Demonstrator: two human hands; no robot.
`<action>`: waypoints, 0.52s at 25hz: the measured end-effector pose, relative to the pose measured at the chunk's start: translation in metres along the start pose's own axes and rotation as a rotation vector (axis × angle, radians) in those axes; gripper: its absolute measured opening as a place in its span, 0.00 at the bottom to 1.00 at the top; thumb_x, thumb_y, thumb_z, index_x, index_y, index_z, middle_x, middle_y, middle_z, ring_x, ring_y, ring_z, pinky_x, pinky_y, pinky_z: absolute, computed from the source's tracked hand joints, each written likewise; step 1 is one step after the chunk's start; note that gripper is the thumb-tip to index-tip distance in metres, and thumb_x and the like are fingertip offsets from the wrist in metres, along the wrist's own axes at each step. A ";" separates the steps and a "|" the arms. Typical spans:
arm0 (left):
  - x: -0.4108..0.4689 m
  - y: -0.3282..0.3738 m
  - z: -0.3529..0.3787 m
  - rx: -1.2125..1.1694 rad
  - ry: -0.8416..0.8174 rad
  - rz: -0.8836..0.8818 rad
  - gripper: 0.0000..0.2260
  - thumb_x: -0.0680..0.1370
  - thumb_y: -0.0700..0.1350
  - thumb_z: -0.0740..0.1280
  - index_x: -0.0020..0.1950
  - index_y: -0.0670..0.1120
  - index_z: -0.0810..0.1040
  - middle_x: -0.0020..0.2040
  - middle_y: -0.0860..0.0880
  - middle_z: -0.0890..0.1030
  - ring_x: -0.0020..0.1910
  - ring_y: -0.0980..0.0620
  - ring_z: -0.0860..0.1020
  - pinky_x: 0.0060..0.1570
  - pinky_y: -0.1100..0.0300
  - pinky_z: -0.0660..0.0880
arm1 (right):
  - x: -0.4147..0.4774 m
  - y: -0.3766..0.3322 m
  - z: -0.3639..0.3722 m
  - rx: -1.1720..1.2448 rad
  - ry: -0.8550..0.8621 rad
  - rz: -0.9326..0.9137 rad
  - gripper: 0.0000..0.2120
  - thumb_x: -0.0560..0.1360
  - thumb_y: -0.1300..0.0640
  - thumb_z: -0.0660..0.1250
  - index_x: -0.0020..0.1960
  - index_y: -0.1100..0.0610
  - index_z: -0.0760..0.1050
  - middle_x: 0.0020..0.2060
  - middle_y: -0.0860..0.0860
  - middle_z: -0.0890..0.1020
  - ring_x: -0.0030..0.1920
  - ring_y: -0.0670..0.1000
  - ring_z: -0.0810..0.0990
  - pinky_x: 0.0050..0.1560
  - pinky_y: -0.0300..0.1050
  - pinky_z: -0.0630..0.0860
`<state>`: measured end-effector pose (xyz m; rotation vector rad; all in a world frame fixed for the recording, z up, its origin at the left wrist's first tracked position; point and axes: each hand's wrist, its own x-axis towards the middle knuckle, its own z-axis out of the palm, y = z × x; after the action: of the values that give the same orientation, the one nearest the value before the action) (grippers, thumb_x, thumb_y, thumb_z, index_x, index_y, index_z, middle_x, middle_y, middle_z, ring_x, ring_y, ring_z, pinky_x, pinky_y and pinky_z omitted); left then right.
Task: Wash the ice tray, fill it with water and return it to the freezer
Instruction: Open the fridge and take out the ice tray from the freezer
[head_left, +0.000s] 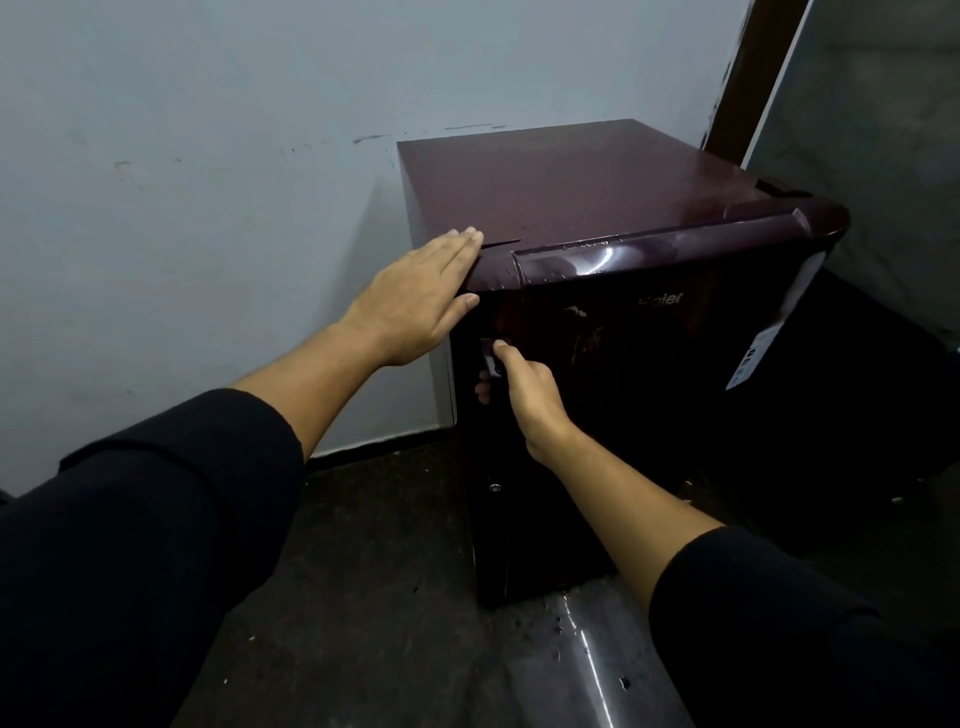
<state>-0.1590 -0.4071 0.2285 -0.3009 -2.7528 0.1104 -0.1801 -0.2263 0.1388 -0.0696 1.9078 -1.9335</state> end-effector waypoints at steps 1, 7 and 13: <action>0.002 -0.005 0.004 -0.012 0.015 0.031 0.31 0.87 0.56 0.51 0.85 0.40 0.53 0.85 0.41 0.59 0.84 0.45 0.58 0.82 0.51 0.57 | 0.000 0.001 0.003 0.009 0.015 -0.007 0.22 0.81 0.40 0.64 0.51 0.59 0.84 0.41 0.52 0.86 0.42 0.52 0.85 0.52 0.53 0.83; 0.006 -0.020 0.013 -0.036 0.090 0.167 0.30 0.87 0.55 0.51 0.84 0.39 0.56 0.83 0.40 0.63 0.82 0.43 0.63 0.81 0.50 0.60 | -0.002 0.006 0.019 -0.039 0.158 -0.060 0.23 0.79 0.38 0.62 0.45 0.57 0.81 0.33 0.49 0.81 0.35 0.48 0.80 0.46 0.50 0.80; -0.007 -0.007 0.005 -0.111 0.153 0.277 0.29 0.87 0.54 0.54 0.84 0.40 0.60 0.82 0.41 0.66 0.80 0.44 0.66 0.75 0.58 0.61 | -0.029 0.014 0.014 -0.052 0.267 -0.153 0.23 0.80 0.42 0.62 0.37 0.58 0.78 0.30 0.52 0.77 0.31 0.50 0.77 0.36 0.45 0.76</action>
<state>-0.1553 -0.4155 0.2224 -0.6913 -2.5555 0.0047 -0.1459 -0.2297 0.1332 0.0302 2.1814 -2.0815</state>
